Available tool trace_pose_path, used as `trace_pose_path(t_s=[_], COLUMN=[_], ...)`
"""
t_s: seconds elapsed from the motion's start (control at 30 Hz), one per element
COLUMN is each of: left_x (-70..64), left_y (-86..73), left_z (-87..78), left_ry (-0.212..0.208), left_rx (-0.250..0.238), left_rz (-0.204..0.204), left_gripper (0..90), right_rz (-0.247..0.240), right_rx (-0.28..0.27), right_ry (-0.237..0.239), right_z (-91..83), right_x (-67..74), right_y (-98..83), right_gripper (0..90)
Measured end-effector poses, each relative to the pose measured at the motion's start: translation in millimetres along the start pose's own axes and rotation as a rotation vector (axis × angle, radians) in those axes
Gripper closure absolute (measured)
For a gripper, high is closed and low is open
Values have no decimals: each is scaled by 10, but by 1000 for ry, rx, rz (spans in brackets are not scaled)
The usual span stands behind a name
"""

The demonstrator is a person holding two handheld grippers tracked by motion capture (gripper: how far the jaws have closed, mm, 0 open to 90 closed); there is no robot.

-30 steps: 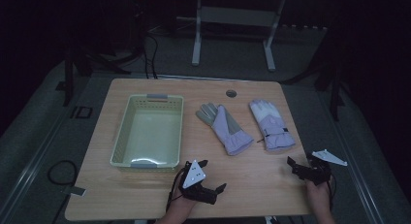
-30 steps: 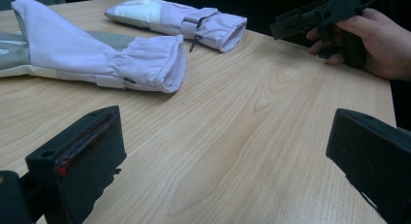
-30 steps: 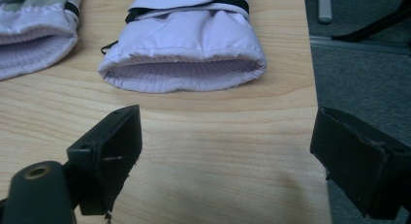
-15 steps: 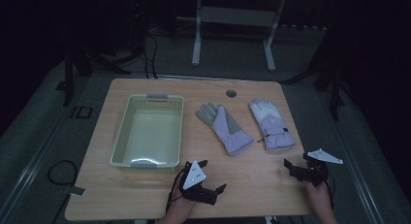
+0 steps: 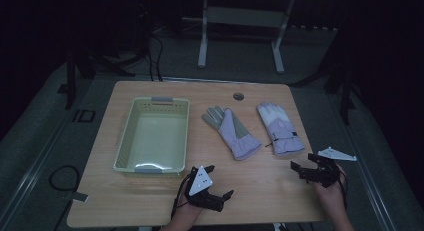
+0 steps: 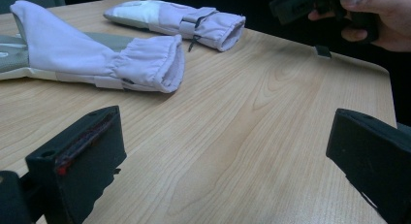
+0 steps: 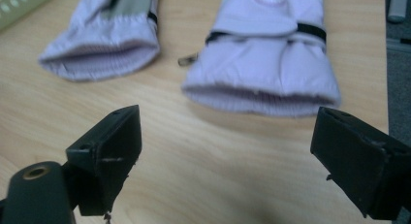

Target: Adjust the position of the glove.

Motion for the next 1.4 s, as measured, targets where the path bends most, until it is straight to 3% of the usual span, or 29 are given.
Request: trace_pose_path(t_s=[0.23, 0.6, 0.93, 1.4], left_x=[2, 1, -2, -8], left_y=[0, 1, 1, 1], left_z=[-1, -1, 0, 0], left_ry=[1, -2, -5, -9], left_rx=[0, -2, -2, -2], left_rz=[-1, -2, -1, 1], left_gripper=[5, 5, 5, 5], right_rz=[-36, -112, -162, -228], right_rx=[-25, -64, -39, -8], right_ry=[5, 12, 52, 93], right_z=[-44, -45, 161, 482], right_x=[66, 250, 431, 680], right_y=[194, 666, 922, 1140], right_gripper=[110, 149, 195, 265])
Point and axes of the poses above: each handheld gripper's, and its own axes: z roughly forward along the jaws, y roughly out of its top, x roughly to its left, the point moved 7 cm from there along z, roughly forward along the jaws, and after that the axes turned 12 degrees about x, right-handed, at the moved point
